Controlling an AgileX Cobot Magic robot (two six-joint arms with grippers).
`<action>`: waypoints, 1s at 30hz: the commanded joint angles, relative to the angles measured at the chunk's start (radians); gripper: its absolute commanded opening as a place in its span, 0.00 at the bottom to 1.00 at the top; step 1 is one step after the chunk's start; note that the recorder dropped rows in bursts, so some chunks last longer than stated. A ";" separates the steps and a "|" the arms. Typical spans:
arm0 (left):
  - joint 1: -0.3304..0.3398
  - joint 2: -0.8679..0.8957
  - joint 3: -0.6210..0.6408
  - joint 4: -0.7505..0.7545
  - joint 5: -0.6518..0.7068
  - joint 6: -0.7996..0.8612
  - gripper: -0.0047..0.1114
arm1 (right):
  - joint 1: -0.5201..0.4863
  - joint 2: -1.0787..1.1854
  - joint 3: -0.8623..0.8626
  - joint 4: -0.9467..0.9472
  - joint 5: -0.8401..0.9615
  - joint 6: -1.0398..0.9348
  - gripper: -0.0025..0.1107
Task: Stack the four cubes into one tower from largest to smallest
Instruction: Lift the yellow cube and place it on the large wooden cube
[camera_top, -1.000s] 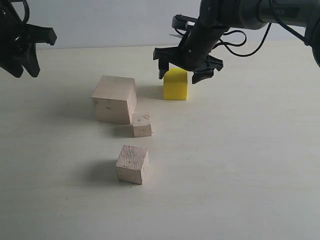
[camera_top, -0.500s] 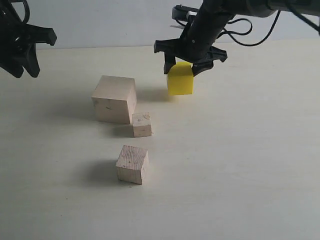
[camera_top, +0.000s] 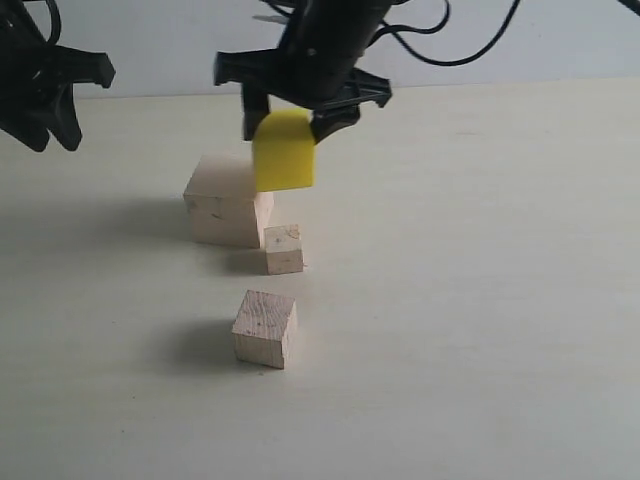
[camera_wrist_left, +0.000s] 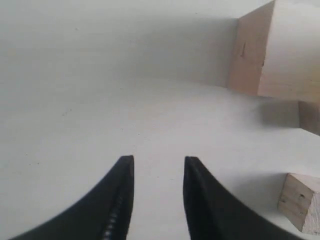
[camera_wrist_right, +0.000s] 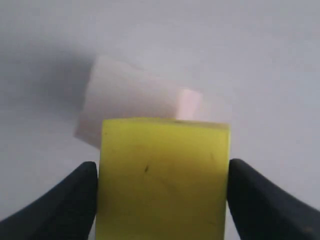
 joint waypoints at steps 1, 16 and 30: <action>0.005 -0.012 0.001 0.000 -0.007 0.001 0.33 | 0.062 -0.022 0.001 0.000 -0.122 0.104 0.02; 0.005 -0.012 0.001 -0.024 -0.023 0.000 0.33 | 0.076 0.022 0.001 -0.044 -0.238 0.354 0.02; 0.005 -0.012 0.001 -0.031 -0.025 0.000 0.33 | 0.076 0.042 0.001 -0.072 -0.236 0.392 0.10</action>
